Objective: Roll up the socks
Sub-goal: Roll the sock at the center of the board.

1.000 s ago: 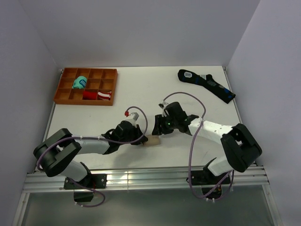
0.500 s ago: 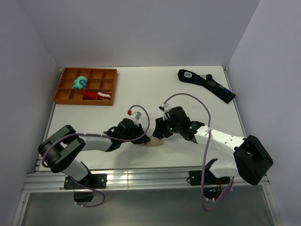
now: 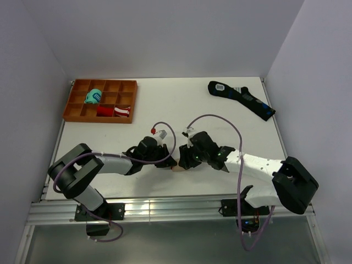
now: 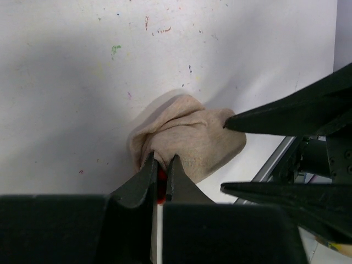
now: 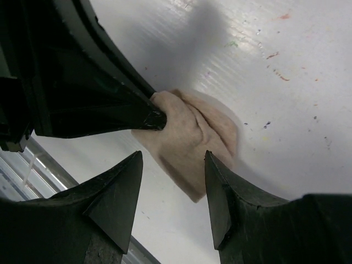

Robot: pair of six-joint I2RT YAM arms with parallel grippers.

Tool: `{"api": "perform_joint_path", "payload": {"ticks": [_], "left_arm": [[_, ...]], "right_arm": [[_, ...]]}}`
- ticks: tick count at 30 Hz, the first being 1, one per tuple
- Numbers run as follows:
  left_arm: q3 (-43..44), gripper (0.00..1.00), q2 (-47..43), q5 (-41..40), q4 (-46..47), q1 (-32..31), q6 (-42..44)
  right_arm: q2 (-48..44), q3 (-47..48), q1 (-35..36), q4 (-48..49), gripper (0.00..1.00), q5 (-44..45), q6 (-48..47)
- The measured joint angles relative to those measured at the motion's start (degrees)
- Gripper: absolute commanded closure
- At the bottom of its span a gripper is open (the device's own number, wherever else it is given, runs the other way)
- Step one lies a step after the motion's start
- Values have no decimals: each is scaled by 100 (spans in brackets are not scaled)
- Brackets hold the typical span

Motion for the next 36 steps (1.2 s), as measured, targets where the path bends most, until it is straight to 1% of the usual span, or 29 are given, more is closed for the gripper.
{"api": "perform_joint_path", "payload": {"ticks": [6, 13, 36], "left_arm": [[37, 100, 83, 199, 22, 72, 0], [61, 100, 164, 444, 57, 188, -4], [166, 100, 367, 1119, -44, 595, -155]], "right_arm": [[7, 0, 278, -46, 43, 223, 26], [160, 17, 361, -96, 43, 411, 48], [737, 538, 625, -535, 42, 765, 68]]}}
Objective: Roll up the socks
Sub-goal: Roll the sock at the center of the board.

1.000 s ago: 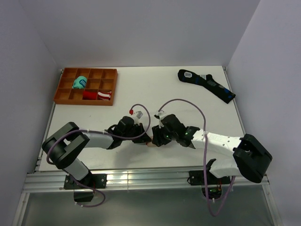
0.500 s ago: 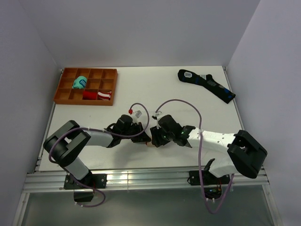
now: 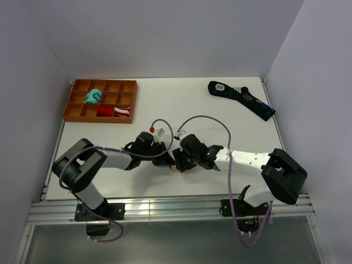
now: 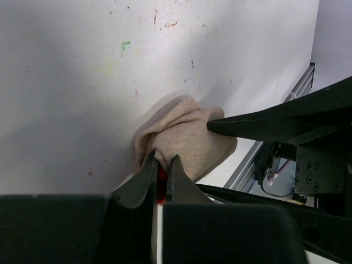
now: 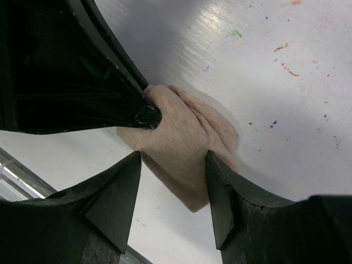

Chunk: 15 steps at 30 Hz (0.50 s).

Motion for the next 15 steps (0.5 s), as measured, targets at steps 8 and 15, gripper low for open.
{"api": "perform_joint_path", "payload": {"ticks": [8, 15], "left_arm": [[55, 100, 11, 164, -175, 116, 4], [140, 100, 81, 378, -323, 236, 13]], "right_arm": [[199, 201, 249, -201, 41, 306, 46], [243, 225, 431, -203, 40, 542, 155]]}}
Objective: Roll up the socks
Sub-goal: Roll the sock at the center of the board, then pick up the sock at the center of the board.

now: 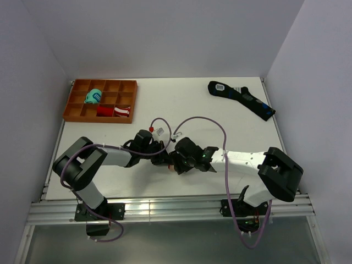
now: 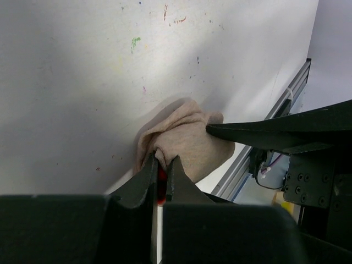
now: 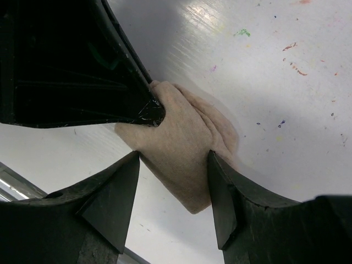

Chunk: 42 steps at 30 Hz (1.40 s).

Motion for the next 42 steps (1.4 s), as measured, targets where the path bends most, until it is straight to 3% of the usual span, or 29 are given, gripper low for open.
{"api": "perform_joint_path", "payload": {"ticks": [42], "left_arm": [[492, 100, 498, 870, -658, 549, -4]], "right_arm": [[756, 483, 662, -205, 38, 1047, 109]]}}
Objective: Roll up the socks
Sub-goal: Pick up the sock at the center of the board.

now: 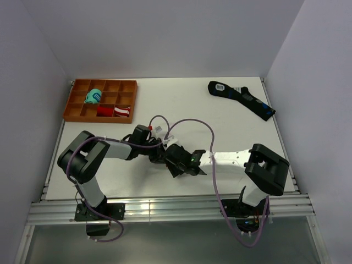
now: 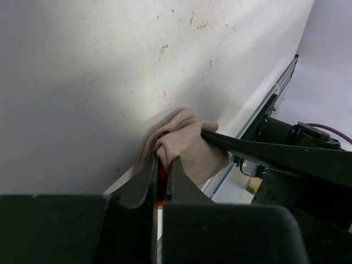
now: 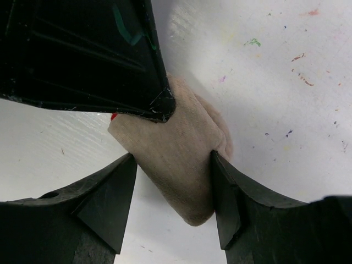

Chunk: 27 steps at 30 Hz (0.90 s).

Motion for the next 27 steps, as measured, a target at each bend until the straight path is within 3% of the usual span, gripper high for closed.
{"api": "perform_joint_path", "payload": {"ticks": [11, 20, 24, 27], "left_arm": [[57, 100, 50, 107, -122, 138, 0], [48, 100, 48, 120, -155, 219, 0], [11, 100, 48, 127, -98, 227, -13], [-61, 100, 44, 131, 22, 243, -90]], "right_arm": [[63, 33, 52, 35, 41, 57, 22], [63, 26, 125, 50, 56, 190, 173], [120, 35, 251, 55, 69, 413, 273], [177, 66, 352, 50, 71, 590, 330]]}}
